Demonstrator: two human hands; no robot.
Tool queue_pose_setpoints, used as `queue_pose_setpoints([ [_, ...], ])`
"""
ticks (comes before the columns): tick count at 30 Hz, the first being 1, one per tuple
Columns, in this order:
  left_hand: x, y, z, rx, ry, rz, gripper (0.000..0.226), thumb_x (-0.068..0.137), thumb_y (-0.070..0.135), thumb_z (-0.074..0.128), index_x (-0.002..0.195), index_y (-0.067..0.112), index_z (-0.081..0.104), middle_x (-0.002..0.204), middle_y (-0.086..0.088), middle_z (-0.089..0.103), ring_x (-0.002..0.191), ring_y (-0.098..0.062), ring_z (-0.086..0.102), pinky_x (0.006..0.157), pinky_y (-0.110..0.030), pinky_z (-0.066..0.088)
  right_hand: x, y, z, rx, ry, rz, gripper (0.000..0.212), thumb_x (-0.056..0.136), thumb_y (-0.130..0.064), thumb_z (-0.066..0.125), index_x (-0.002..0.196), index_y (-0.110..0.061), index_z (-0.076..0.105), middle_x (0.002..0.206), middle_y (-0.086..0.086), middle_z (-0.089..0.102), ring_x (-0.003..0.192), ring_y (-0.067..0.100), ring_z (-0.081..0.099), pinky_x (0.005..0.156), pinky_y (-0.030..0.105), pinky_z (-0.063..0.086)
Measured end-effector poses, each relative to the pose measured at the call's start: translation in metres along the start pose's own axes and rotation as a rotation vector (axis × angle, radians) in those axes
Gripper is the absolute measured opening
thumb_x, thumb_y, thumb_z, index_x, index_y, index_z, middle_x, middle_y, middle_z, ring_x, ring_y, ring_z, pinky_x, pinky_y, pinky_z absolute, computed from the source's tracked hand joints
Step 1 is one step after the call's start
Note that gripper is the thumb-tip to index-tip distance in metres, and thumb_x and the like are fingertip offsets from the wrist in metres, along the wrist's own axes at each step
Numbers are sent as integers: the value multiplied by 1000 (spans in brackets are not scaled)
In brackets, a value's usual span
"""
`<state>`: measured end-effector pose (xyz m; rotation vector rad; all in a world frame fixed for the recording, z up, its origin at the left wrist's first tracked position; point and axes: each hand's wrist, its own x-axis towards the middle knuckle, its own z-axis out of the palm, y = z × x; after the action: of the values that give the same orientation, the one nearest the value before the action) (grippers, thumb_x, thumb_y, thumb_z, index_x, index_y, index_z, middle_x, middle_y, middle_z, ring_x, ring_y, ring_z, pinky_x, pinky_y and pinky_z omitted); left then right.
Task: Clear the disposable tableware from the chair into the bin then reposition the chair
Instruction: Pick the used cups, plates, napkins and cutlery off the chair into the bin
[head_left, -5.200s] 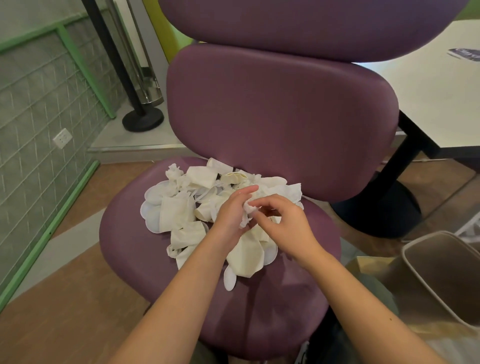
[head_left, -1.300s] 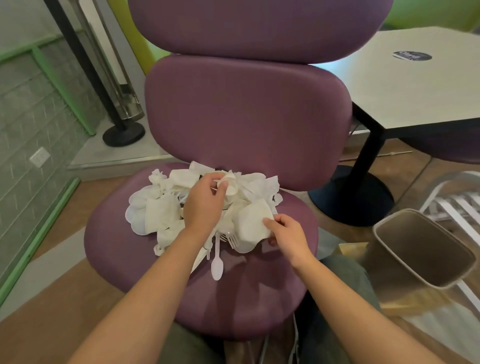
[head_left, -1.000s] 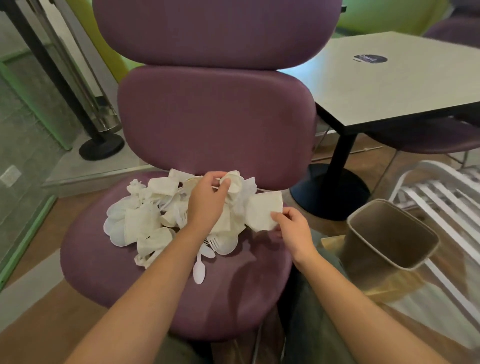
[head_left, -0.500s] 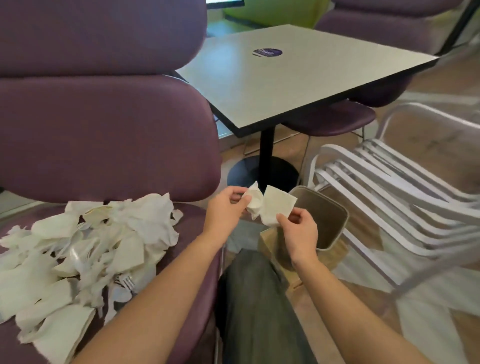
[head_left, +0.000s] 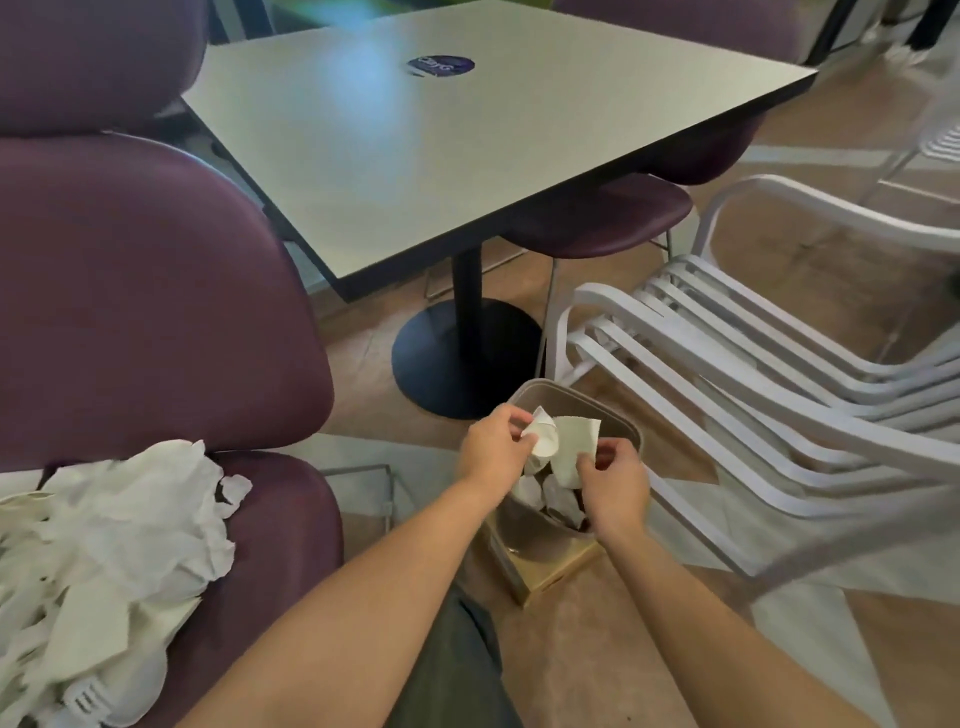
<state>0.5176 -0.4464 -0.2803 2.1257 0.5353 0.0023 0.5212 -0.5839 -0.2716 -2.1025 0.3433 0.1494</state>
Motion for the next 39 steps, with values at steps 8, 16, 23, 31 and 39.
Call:
queue_pose_setpoints([
  [8, 10, -7, 9, 43, -144, -96, 43, 96, 28, 57, 137, 20, 50, 139, -3, 53, 125, -21, 51, 102, -31, 40, 15, 15, 15, -203, -289, -31, 36, 97, -17, 53, 133, -14, 57, 128, 7, 63, 110, 25, 61, 98, 35, 49],
  [16, -30, -25, -46, -80, -16, -49, 25, 96, 26, 56, 120, 22, 63, 112, 8, 63, 105, -8, 57, 83, -20, 40, -31, -26, 32, -77, -382, -183, 29, 96, -18, 55, 124, -14, 62, 120, 3, 65, 113, 19, 58, 98, 28, 42],
  [23, -93, -67, -136, -122, 239, -62, 18, 95, 30, 56, 110, 34, 65, 103, 17, 64, 98, -3, 60, 84, -23, 44, -108, -61, 75, -41, -511, -386, 14, 95, -18, 57, 104, -21, 66, 97, -8, 63, 90, 7, 56, 67, 15, 38],
  [31, -175, -132, -213, -199, 476, -159, 16, 92, 25, 58, 103, 31, 69, 94, 14, 67, 87, -12, 66, 85, -30, 52, -203, -76, 133, -84, -636, -485, 7, 91, -20, 60, 92, -21, 67, 92, -6, 67, 89, 13, 60, 75, 24, 40],
  [39, -223, -186, -264, 29, 566, -286, 17, 93, 29, 56, 107, 34, 65, 103, 14, 62, 88, -5, 60, 76, -28, 46, -255, -81, 176, -172, -740, -514, 10, 89, -23, 60, 93, -18, 68, 93, -5, 69, 84, 14, 62, 72, 29, 48],
])
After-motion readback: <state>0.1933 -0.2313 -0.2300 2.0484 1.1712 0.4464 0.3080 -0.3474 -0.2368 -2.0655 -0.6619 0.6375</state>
